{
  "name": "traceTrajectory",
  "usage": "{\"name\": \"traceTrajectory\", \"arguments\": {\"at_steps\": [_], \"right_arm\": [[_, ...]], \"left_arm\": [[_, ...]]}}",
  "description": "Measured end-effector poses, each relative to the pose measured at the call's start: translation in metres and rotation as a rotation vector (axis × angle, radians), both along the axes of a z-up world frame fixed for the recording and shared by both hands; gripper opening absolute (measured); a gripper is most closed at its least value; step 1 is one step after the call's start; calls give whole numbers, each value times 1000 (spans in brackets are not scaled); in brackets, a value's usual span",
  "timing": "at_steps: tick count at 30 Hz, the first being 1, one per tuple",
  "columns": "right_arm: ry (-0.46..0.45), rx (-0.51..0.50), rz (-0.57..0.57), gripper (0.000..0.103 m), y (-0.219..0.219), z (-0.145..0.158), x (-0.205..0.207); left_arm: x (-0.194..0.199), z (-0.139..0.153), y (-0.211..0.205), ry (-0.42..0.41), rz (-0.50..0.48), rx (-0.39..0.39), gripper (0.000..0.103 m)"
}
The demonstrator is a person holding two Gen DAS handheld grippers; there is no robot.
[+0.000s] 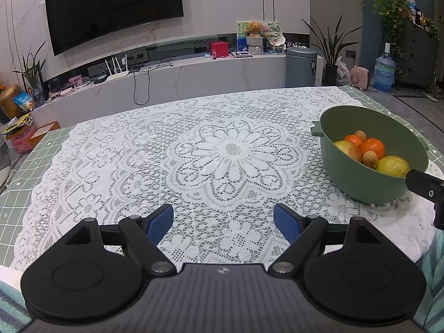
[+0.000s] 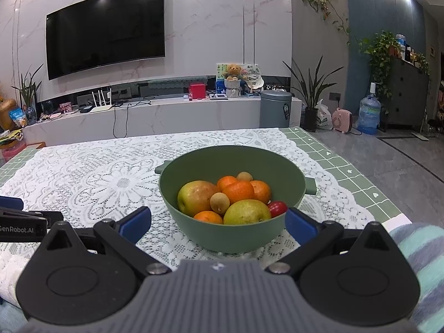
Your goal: Organize fruits
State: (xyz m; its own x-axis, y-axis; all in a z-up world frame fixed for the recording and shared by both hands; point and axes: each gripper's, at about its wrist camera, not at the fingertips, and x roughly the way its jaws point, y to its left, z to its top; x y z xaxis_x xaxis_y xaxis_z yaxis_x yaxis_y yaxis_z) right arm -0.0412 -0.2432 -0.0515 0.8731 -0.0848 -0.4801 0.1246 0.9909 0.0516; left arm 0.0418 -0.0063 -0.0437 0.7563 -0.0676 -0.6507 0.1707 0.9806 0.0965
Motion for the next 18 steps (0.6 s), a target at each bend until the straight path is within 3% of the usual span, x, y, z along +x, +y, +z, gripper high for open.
{"name": "traceTrajectory", "arguments": {"at_steps": [18], "right_arm": [[9, 11, -4, 99, 0, -2, 1]], "left_arm": [[-2, 3, -1, -14, 1, 2, 96]]}}
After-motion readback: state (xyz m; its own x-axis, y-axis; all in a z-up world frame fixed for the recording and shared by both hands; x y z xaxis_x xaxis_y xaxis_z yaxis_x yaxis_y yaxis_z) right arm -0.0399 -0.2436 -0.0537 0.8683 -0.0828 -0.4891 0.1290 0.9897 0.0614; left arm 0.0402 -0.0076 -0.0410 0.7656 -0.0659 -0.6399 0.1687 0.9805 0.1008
